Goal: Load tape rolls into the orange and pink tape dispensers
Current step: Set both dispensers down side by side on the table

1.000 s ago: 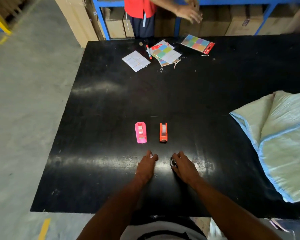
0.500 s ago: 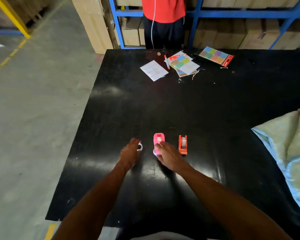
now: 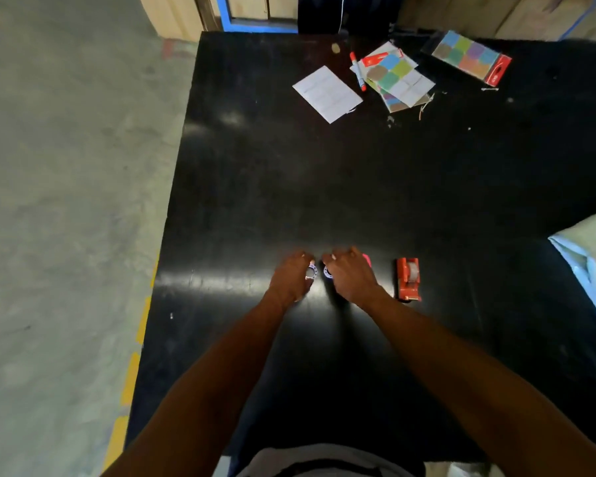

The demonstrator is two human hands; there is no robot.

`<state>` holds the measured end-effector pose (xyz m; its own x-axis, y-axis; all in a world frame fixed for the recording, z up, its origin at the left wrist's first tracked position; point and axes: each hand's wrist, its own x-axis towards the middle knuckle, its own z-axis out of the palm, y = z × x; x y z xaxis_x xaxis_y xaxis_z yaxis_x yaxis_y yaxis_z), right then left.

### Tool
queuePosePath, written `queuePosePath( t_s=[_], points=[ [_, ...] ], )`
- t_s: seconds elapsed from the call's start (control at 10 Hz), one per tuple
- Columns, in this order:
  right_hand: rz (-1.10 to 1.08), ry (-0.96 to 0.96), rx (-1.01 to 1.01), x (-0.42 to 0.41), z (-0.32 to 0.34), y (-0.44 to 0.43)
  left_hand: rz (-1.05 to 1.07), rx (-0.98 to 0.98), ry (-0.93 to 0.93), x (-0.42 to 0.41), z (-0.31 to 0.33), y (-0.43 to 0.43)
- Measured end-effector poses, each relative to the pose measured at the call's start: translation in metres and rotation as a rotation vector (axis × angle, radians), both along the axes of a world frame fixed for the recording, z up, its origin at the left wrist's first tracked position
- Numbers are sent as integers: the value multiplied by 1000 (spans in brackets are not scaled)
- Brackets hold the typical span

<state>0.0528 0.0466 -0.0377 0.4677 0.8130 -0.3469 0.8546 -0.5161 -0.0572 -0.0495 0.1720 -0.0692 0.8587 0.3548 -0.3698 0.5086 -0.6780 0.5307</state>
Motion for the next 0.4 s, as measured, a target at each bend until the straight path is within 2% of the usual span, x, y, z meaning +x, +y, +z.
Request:
queuePosePath(
  t_s=[0.1, 0.4],
  points=[
    [24, 12, -44, 2, -2, 3, -40, -44, -11, -1, -6, 0],
    [72, 23, -99, 1, 3, -1, 15, -81, 11, -4, -3, -5]
  ],
)
